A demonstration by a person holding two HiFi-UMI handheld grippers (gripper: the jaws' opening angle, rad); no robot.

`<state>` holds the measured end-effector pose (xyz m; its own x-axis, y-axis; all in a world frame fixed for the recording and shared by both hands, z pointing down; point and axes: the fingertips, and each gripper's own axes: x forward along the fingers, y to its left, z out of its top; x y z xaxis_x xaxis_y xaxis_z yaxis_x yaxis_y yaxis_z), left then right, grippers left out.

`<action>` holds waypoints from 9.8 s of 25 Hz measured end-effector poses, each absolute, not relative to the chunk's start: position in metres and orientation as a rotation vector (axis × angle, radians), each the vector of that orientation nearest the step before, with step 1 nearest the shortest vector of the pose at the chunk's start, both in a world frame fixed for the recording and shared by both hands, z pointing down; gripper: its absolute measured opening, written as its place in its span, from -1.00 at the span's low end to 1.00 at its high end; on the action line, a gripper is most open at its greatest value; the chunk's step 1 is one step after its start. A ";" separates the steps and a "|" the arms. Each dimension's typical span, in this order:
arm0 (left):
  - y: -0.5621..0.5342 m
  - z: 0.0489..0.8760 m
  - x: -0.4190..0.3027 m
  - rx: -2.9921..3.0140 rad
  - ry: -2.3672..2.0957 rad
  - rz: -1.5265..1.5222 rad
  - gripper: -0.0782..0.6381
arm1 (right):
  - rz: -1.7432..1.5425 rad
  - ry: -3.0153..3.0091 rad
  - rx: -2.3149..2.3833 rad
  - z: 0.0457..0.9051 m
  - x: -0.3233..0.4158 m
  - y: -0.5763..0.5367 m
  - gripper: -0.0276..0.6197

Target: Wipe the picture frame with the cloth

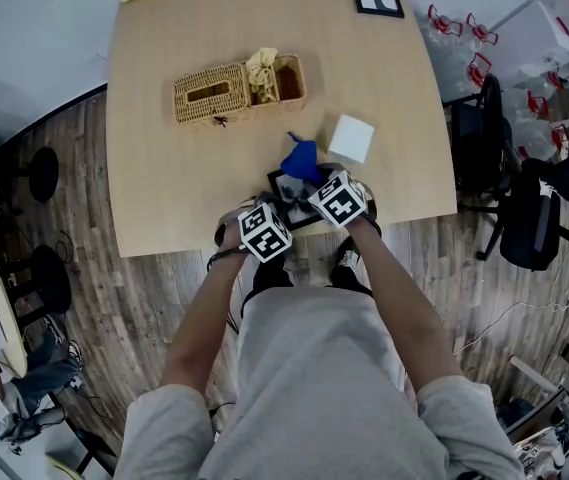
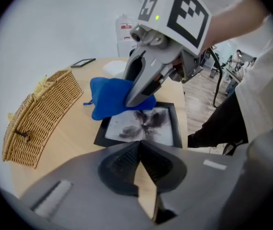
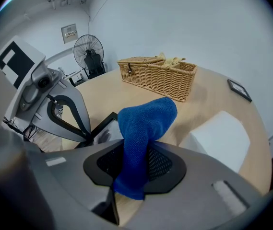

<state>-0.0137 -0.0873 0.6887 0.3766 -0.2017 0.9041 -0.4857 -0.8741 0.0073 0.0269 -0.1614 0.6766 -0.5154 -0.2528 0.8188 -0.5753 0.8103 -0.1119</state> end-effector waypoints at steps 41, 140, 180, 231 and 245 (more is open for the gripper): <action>-0.091 0.686 -0.015 2.328 -0.616 1.461 -0.63 | 0.519 -2.177 0.644 0.669 0.058 -0.108 -0.60; -0.092 0.686 -0.015 2.336 -0.683 1.342 -0.63 | 0.354 -2.096 0.527 0.676 -0.015 -0.158 -0.60; -0.093 0.686 -0.015 2.360 -0.694 1.295 -0.63 | 0.371 -2.107 0.126 0.675 -0.044 -0.133 -0.60; -0.091 0.683 -0.018 2.357 -0.677 1.299 -0.63 | 0.433 -2.049 0.344 0.673 -0.009 -0.034 -0.60; -0.091 0.683 -0.017 2.354 -0.662 1.313 -0.63 | 0.453 -2.059 0.394 0.676 0.027 -0.036 -0.60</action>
<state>-0.0165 -0.0909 0.6830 0.4571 -0.2220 0.8613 -0.5603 -0.8239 0.0850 0.0269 -0.0356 0.6764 -0.4904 -0.0949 0.8663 -0.4496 0.8791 -0.1583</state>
